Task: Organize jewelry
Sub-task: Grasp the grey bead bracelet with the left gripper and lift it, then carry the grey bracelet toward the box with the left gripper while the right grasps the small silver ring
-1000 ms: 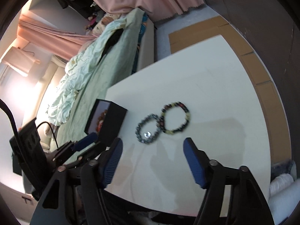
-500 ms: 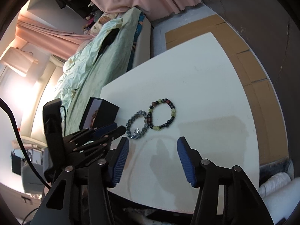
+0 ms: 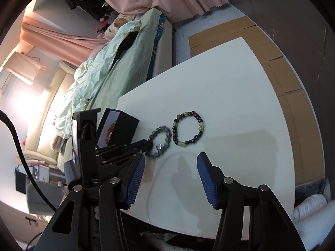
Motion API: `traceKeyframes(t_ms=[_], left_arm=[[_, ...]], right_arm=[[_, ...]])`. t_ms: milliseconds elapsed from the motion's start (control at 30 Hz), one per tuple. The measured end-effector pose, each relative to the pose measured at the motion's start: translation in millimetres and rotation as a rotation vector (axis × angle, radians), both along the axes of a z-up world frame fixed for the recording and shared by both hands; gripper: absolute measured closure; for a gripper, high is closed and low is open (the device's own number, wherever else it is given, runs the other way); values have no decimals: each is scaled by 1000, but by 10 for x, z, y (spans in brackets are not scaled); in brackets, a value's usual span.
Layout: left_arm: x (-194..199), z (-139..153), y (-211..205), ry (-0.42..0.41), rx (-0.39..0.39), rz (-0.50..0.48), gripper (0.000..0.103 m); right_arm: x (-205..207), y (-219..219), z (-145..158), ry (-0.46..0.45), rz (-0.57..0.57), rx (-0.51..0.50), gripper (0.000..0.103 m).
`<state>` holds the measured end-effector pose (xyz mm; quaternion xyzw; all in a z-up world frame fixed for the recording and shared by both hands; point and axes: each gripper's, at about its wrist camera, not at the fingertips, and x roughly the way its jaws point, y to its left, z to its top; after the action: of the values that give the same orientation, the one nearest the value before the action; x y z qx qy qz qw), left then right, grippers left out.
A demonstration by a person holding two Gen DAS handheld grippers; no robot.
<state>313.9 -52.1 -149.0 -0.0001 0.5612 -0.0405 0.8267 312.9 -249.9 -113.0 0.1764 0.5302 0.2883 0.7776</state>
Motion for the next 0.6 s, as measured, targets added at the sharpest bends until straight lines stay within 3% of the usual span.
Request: traceKeyframes(t_ms=[267,600], left_arm=[[-187,467,65,-110,-43,-37,94],[-271,967,232,-214,-111,-73,94]], right_arm=[[3,266,-41,9,50,-25,64],[38,586,-98,11,77,-72,72]])
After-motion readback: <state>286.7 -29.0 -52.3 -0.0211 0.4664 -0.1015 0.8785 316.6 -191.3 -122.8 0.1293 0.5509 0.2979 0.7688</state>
